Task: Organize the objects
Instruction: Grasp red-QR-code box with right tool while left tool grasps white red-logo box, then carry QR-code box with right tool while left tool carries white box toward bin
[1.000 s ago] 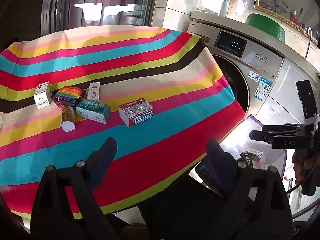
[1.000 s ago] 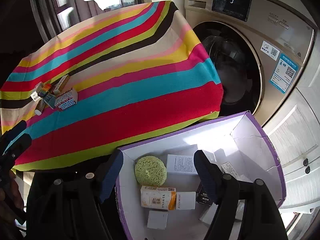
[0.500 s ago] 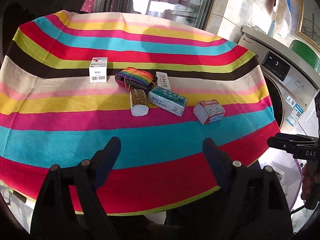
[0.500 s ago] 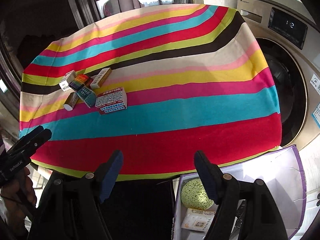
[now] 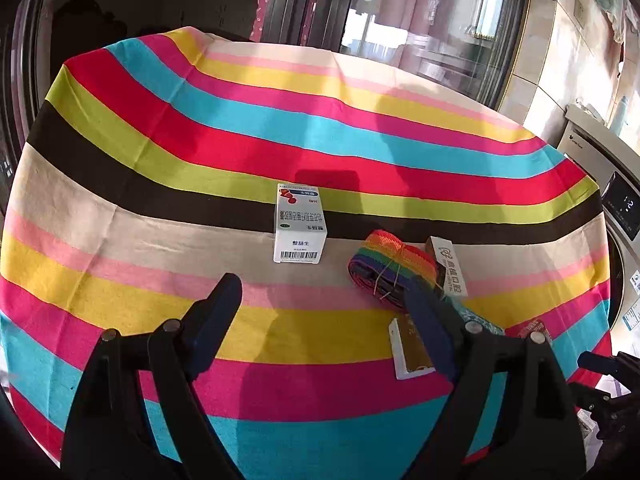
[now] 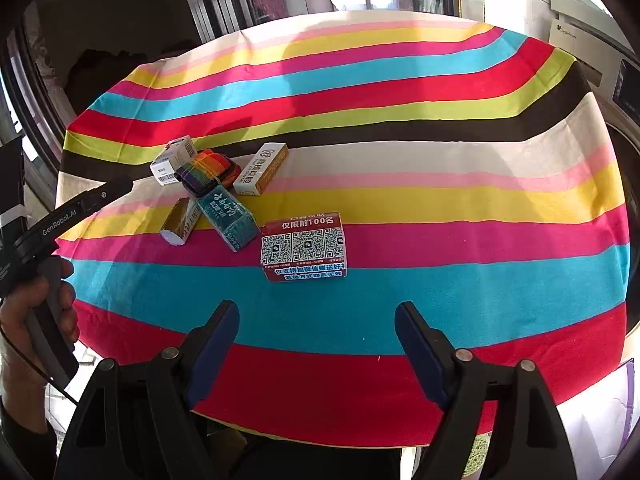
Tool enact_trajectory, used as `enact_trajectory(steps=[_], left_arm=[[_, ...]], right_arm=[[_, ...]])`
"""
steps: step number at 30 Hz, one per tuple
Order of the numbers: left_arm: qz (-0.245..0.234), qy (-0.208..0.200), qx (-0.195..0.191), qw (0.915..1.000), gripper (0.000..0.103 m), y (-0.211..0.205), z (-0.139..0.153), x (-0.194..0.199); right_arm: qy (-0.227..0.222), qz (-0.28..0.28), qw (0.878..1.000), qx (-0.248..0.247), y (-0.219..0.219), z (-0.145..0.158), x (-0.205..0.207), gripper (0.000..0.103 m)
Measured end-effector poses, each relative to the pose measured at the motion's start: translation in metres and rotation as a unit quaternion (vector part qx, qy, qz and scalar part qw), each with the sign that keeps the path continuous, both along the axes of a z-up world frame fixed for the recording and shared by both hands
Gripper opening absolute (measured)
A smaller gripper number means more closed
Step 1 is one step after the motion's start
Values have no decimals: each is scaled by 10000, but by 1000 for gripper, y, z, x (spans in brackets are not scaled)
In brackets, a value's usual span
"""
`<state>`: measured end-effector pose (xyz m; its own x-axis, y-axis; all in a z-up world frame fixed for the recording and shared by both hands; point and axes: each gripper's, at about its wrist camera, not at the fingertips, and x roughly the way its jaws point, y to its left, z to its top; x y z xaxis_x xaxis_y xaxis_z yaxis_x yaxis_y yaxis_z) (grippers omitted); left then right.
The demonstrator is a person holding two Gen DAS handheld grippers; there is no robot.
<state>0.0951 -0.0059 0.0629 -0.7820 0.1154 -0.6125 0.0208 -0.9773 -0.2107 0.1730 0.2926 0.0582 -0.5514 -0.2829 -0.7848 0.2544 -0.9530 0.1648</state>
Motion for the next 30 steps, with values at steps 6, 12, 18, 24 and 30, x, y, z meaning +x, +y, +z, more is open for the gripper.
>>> enact_trajectory(steps=[6, 12, 18, 24, 30], left_arm=[[191, -275, -3, 9994, 86, -10, -11, -47], [208, -650, -53, 9977, 85, -8, -28, -77], [80, -936, -77, 9955, 46, -9, -38, -96], [92, -904, -103, 9958, 46, -14, -36, -86], [234, -885, -3, 9958, 46, -26, -34, -59]], right_arm=[[32, 83, 9999, 48, -14, -3, -20, 83], [-78, 186, 9997, 146, -25, -12, -38, 83], [-108, 222, 9995, 204, -29, -20, -52, 83], [-69, 270, 9990, 340, -35, -23, -58, 59], [22, 305, 9986, 428, -36, -23, -54, 59]])
